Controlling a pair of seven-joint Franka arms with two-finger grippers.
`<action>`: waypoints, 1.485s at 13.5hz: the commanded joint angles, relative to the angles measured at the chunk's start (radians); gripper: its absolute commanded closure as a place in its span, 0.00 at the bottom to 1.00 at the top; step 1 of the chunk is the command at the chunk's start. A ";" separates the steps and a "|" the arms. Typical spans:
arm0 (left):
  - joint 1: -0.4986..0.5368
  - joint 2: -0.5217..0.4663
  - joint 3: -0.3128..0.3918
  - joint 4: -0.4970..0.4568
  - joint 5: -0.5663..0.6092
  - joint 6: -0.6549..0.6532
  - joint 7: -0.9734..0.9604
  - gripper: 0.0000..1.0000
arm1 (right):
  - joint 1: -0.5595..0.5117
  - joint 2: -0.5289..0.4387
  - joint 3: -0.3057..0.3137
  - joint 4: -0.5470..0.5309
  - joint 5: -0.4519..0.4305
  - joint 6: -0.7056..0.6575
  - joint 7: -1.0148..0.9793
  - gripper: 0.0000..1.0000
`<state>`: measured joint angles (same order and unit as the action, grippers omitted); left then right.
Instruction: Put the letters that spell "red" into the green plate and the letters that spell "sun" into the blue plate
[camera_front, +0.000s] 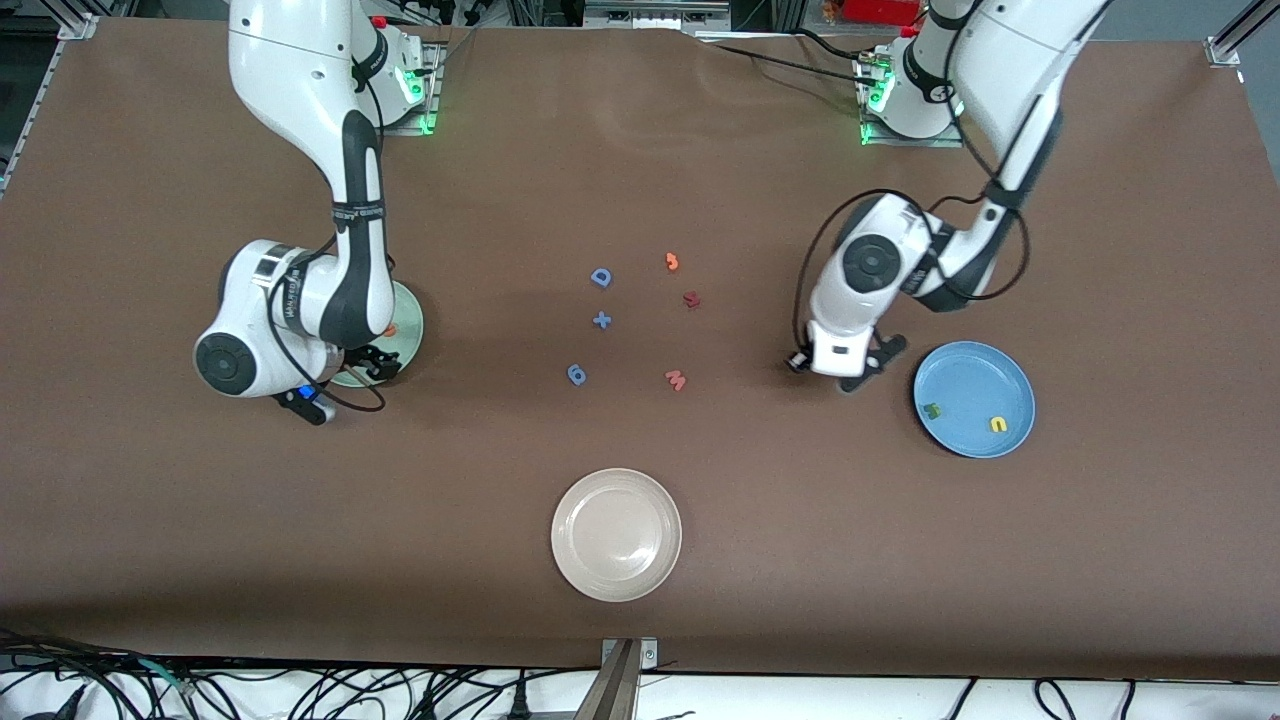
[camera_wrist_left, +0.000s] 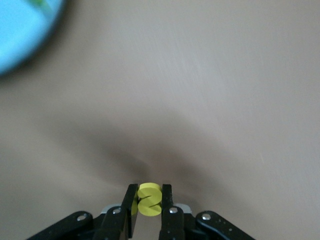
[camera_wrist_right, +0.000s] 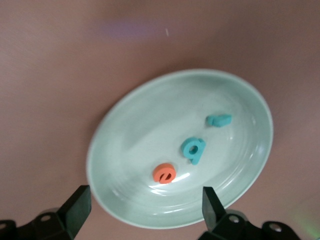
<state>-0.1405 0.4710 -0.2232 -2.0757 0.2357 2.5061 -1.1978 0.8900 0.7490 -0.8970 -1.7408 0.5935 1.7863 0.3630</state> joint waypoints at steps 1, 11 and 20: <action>0.022 -0.097 0.071 -0.012 -0.064 -0.068 0.211 1.00 | 0.001 -0.007 -0.048 0.087 -0.015 -0.088 -0.022 0.01; 0.085 -0.100 0.288 -0.003 -0.182 -0.127 0.811 0.00 | 0.047 -0.089 -0.258 0.227 -0.006 -0.201 -0.321 0.01; 0.075 -0.255 0.240 0.037 -0.203 -0.358 0.855 0.00 | 0.064 -0.148 -0.390 0.325 -0.001 -0.350 -0.487 0.00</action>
<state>-0.0596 0.2942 0.0314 -2.0239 0.0735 2.2396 -0.4056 0.9448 0.6010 -1.2653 -1.4180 0.5932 1.4587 -0.0793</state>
